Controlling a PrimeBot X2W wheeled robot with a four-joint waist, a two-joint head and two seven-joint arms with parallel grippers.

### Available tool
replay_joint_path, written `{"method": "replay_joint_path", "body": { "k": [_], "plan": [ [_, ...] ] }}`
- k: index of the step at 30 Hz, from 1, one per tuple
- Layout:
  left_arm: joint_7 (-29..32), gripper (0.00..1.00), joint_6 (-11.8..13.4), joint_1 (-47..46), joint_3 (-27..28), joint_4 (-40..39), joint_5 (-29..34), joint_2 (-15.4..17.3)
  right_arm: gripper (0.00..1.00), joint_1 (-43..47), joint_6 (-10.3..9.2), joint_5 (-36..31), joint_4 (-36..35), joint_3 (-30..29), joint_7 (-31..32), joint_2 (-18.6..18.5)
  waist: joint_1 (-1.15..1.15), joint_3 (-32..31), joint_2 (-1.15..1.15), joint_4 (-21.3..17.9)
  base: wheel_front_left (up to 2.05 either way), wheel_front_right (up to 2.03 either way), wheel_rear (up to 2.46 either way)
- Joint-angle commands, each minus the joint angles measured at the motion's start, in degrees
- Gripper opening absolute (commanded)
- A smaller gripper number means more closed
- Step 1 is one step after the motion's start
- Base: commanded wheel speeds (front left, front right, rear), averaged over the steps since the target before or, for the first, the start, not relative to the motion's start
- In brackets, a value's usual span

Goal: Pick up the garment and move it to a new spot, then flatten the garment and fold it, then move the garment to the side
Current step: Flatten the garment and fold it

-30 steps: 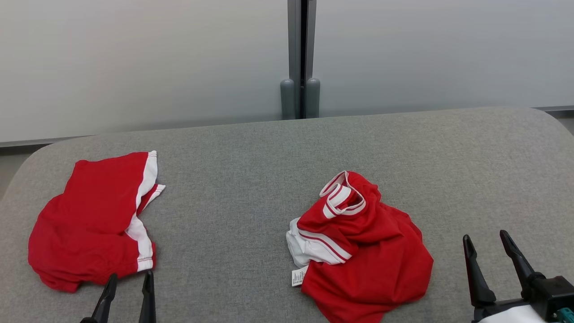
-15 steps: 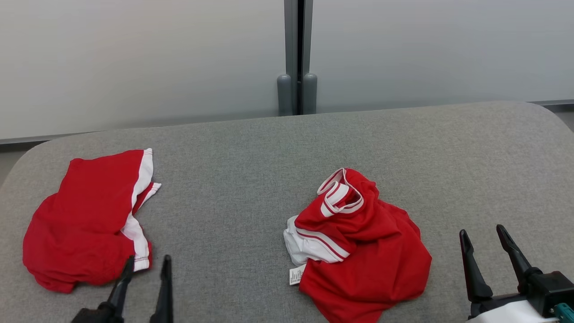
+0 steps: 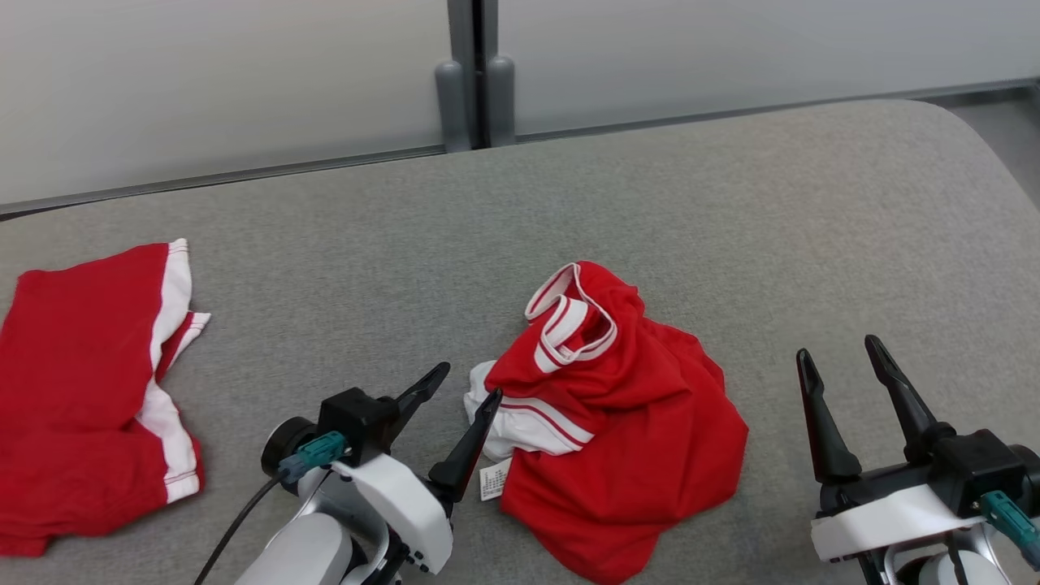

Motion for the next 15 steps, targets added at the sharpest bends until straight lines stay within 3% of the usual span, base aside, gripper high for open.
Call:
{"method": "replay_joint_path", "body": {
  "k": [1,7,8,9,15],
  "plan": [
    [1.1,1.0,0.0,-2.8,-2.3,3.1,-2.3,0.2,1.0,-0.9,-0.01,0.6,0.1,0.4,-0.3,-0.3,0.0,2.9,0.0,-3.4,0.0,0.0,0.0],
    [3.8,1.0,0.0,-7.6,-8.7,10.1,-7.1,2.1,1.0,-1.2,-0.01,1.7,0.4,0.3,-0.3,-0.3,0.0,4.2,0.0,-6.7,0.0,0.0,0.0],
    [3.6,0.61,0.0,-8.1,-9.6,10.9,-8.0,2.4,1.0,-1.1,-0.01,1.7,0.4,0.1,-0.3,-0.3,0.0,4.3,0.0,-7.0,0.0,0.0,0.0],
    [3.7,0.0,0.0,-8.3,-10.7,11.6,-8.8,2.7,1.0,-1.0,-0.01,1.8,0.4,0.0,-0.3,-0.3,0.0,4.3,0.0,-7.3,0.0,0.0,0.0],
    [0.8,0.0,0.0,-8.5,-11.5,9.5,-13.2,5.0,1.0,0.3,-0.01,1.7,0.3,-1.4,-0.3,-0.3,0.0,3.4,0.0,-6.9,0.0,0.0,0.0]
  ]
}}
